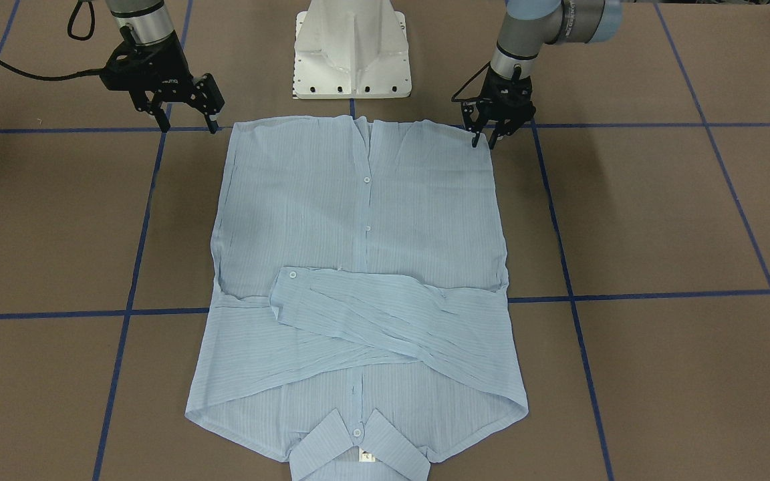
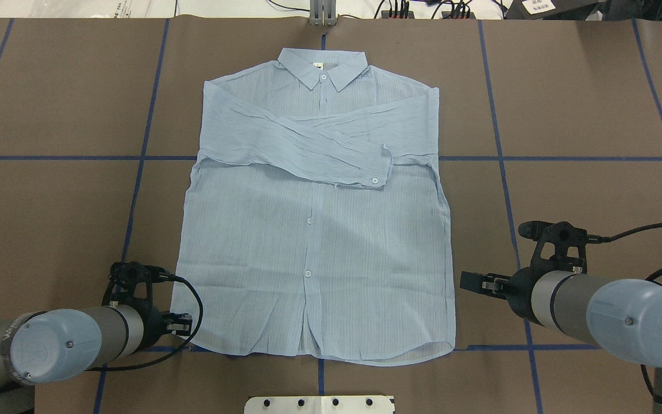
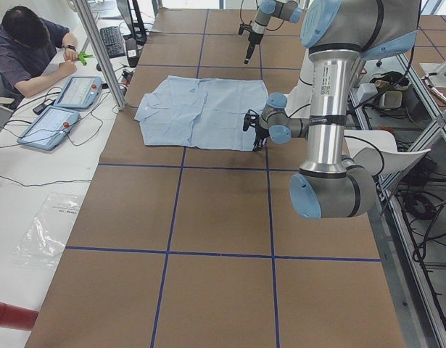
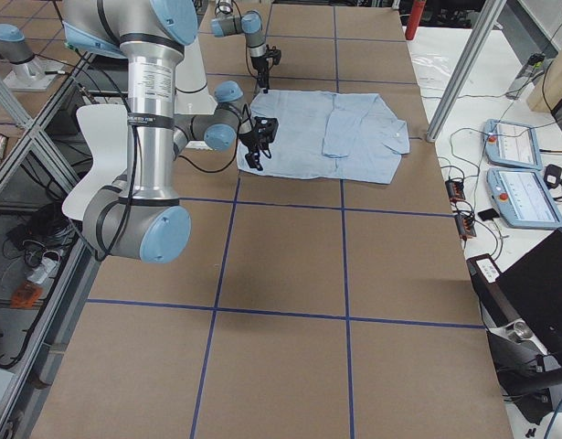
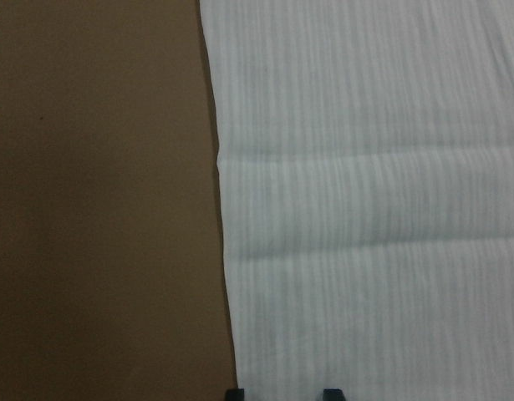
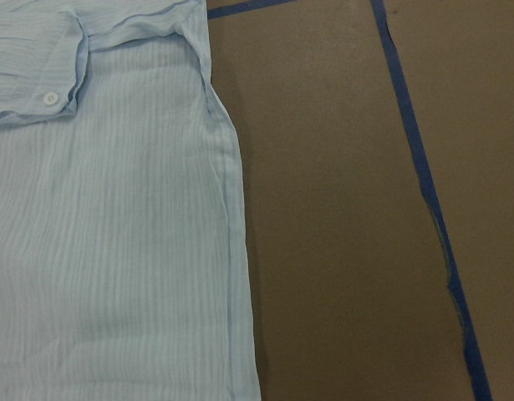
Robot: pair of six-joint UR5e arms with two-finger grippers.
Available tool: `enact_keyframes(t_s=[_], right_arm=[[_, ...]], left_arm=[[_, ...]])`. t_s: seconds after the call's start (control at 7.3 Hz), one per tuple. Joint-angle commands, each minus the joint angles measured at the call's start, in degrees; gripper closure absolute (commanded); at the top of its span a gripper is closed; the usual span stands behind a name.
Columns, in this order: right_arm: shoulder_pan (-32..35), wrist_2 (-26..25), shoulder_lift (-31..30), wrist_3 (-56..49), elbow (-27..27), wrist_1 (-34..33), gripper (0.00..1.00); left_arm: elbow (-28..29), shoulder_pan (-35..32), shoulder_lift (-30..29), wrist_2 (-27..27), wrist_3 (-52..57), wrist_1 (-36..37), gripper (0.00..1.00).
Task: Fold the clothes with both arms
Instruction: 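Grasp the hem corners nearest the robot with both grippers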
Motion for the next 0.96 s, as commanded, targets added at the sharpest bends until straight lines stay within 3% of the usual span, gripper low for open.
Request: enact_keyframes(t_s=[0.0, 0.14, 0.55, 0.82], right_arm=[[0.0, 0.0, 0.0, 0.0, 0.0, 0.0, 0.00], [0.0, 0.0, 0.0, 0.0, 0.0, 0.0, 0.00], [-0.7, -0.1, -0.1, 1.8, -0.4, 0.1, 0.00], [-4.4, -5.4, -0.1, 6.0, -2.6, 2.8, 0.00]], left_arm=[[-0.2, 0.2, -0.1, 0.0, -0.2, 0.0, 0.88], [-0.2, 0.2, -0.1, 0.1, -0.2, 0.0, 1.00], [-1.9, 0.1, -0.3, 0.1, -0.1, -0.1, 1.00], [-4.0, 0.1, -0.7, 0.1, -0.1, -0.1, 1.00]])
